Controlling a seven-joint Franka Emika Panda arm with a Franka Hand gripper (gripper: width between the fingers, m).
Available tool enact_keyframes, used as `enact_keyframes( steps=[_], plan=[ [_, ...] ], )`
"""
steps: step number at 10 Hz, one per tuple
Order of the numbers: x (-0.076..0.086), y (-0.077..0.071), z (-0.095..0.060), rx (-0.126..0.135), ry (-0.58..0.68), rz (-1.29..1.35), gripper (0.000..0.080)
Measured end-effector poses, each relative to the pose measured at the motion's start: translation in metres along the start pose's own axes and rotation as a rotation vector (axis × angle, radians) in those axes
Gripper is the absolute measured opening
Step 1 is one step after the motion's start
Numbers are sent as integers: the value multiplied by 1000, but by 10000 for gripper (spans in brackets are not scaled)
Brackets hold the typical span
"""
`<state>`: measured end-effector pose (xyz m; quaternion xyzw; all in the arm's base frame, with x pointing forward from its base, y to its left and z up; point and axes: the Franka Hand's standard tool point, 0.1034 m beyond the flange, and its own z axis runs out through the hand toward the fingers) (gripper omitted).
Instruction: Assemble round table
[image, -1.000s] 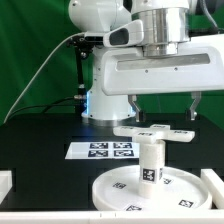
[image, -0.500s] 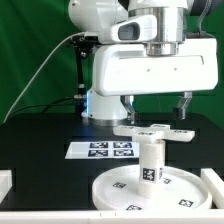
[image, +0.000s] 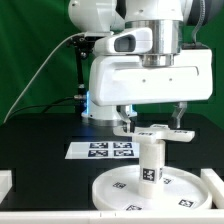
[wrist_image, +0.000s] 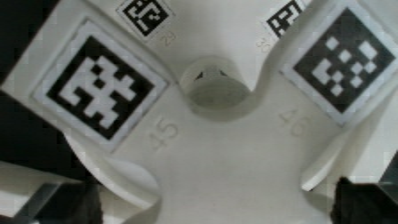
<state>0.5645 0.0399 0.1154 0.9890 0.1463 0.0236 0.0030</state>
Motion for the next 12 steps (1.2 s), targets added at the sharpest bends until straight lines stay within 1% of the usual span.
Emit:
enact_keyframes(
  steps=[2, 5, 8, 9, 10, 11, 12],
  plan=[
    [0, -1, 5, -4, -5, -12, 649],
    [-2, -3, 10, -4, -12, -16, 649],
    [-2, -3, 11, -4, -13, 9, 649],
    [-2, -3, 11, -4, -13, 8, 506],
    [-2, -2, 11, -4, -13, 26, 506],
    [-2, -2, 11, -4, -13, 110, 440],
    [-2, -2, 11, -5, -13, 184, 441]
  ],
)
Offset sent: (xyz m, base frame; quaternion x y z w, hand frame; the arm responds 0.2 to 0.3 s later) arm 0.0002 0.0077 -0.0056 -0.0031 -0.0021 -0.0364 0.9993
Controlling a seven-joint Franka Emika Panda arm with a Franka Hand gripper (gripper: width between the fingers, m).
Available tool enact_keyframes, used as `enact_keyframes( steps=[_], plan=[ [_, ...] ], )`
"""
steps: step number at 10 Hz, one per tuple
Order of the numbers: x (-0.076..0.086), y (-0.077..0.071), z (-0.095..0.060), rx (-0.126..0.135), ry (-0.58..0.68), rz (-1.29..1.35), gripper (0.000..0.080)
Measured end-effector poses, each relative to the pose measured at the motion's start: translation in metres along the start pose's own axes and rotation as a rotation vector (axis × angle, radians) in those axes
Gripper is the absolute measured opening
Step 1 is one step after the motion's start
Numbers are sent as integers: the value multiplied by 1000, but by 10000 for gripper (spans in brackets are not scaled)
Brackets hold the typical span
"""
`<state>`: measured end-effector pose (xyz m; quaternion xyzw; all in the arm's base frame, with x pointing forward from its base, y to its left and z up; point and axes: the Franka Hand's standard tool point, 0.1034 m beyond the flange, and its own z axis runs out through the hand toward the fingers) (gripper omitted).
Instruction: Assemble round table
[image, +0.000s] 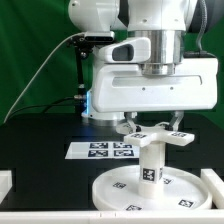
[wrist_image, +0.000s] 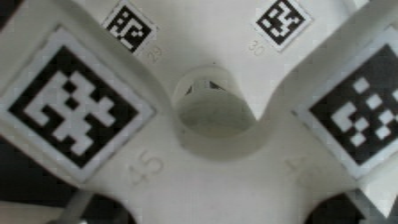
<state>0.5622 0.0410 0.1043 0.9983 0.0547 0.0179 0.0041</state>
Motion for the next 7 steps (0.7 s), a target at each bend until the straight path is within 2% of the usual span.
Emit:
enact_keyframes(
  steps=[1, 5, 7],
  plan=[
    [0, 0, 0, 0, 0, 41, 441],
    [0, -1, 1, 11, 14, 754, 441],
    [1, 0, 2, 21, 20, 900, 442]
  ],
)
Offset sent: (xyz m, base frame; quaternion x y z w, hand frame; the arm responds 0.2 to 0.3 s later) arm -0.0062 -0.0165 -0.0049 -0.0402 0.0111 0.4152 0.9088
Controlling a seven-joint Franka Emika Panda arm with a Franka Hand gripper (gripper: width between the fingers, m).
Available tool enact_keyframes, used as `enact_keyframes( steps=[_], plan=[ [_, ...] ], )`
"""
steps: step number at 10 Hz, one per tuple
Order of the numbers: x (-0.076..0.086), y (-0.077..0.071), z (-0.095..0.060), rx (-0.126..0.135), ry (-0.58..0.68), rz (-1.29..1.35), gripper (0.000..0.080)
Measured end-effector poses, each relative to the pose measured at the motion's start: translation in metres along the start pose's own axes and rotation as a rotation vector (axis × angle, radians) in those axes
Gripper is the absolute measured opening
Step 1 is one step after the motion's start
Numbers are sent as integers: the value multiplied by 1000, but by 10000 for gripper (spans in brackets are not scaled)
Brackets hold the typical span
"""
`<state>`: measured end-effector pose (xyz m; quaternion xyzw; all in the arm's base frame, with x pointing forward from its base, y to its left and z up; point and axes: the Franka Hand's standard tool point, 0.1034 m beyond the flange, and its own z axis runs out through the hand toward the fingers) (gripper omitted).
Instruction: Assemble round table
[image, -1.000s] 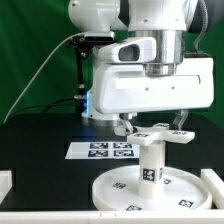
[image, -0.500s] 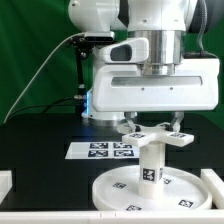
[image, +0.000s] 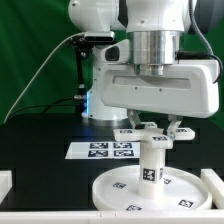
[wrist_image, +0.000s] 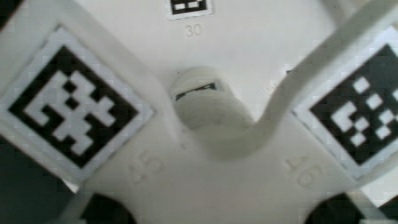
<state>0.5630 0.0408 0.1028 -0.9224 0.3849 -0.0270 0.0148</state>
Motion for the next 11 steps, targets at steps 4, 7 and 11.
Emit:
enact_keyframes(
  steps=[4, 7, 11],
  plan=[
    [0, 1, 0, 16, -18, 266, 442],
    [0, 1, 1, 22, -25, 601, 442],
    [1, 0, -5, 29, -27, 483, 644]
  ],
)
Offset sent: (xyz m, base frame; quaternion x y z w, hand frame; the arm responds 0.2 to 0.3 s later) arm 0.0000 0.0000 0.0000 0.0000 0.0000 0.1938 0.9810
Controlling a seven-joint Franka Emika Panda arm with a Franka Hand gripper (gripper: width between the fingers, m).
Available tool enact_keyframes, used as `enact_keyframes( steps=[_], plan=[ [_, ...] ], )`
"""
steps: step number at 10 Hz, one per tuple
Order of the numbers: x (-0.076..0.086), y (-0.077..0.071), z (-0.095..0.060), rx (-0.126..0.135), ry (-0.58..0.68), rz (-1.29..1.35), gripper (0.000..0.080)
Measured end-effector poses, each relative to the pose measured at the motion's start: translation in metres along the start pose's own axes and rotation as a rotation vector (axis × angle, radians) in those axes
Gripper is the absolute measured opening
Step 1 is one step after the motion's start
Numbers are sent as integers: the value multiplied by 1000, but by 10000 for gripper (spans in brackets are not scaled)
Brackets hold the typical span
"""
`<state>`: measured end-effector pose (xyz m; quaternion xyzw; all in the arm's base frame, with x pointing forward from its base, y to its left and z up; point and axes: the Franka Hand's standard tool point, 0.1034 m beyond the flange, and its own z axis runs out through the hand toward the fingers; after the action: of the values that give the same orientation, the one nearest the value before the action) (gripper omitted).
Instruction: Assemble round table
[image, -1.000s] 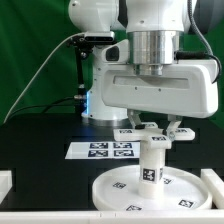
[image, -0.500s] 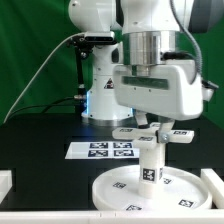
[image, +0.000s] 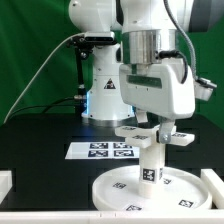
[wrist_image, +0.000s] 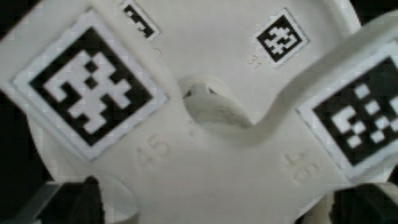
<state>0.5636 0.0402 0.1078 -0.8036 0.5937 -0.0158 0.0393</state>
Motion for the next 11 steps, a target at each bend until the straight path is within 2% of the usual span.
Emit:
enact_keyframes(
  steps=[2, 4, 5, 6, 7, 9, 10, 11],
  plan=[
    [-1, -4, -15, 7, -12, -110, 649],
    [-2, -9, -23, 12, -17, -438, 649],
    [-4, -8, -21, 0, -29, -587, 649],
    [-13, -4, -18, -30, -63, -724, 649],
    [-20, -4, -16, -34, -73, -798, 649],
    [-17, -4, -16, -28, -73, -902, 649],
    [-16, -3, -17, -32, -75, -1035, 649],
    [-12, -3, -19, -57, -78, -1226, 649]
  ],
)
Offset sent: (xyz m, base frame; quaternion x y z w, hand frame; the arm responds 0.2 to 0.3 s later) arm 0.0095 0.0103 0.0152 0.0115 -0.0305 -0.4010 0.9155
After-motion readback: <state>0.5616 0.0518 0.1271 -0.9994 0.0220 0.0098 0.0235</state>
